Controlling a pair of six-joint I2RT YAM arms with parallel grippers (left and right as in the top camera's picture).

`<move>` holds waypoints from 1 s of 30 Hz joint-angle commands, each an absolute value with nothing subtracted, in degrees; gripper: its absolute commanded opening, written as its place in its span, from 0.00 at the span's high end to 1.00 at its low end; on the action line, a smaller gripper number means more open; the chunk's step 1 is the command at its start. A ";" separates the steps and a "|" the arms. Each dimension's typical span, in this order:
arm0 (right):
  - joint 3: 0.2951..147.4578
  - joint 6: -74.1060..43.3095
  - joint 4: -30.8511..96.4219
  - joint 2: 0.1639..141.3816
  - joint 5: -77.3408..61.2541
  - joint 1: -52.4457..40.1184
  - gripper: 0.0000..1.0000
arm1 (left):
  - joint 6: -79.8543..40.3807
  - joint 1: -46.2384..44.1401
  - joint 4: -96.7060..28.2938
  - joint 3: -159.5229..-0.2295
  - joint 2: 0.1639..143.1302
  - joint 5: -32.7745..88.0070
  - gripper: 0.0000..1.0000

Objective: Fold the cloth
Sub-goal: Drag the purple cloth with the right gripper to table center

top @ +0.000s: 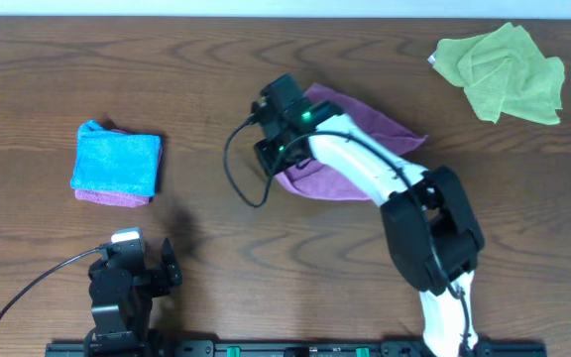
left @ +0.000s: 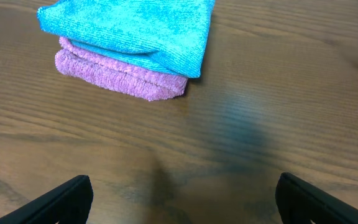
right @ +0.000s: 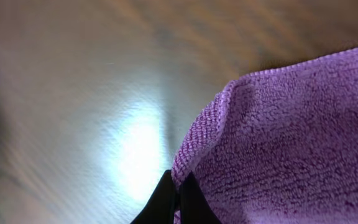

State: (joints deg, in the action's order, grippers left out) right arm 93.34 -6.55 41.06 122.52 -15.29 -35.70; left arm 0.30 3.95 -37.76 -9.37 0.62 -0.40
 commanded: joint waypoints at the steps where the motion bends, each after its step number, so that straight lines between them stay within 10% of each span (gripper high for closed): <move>1: 93.89 -7.68 40.32 122.93 -16.51 -38.52 0.91 | 1.28 3.70 -38.61 -8.99 0.21 -0.40 0.05; 4: 93.89 -7.70 39.40 122.93 -16.53 -40.18 0.34 | 1.28 3.70 -38.61 -8.99 0.21 -0.40 0.05; 8: 93.91 -9.34 39.68 122.85 -17.08 -41.12 0.01 | 1.28 3.70 -38.63 -8.99 0.21 -0.40 0.05; 30: 90.19 -15.86 56.53 99.39 -15.05 -28.51 0.15 | 1.26 3.70 -38.63 -8.99 0.21 -0.40 0.05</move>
State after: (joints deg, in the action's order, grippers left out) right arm 93.10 -14.90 55.20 102.04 -18.13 -30.68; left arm 0.30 3.95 -37.76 -9.37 0.62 -0.40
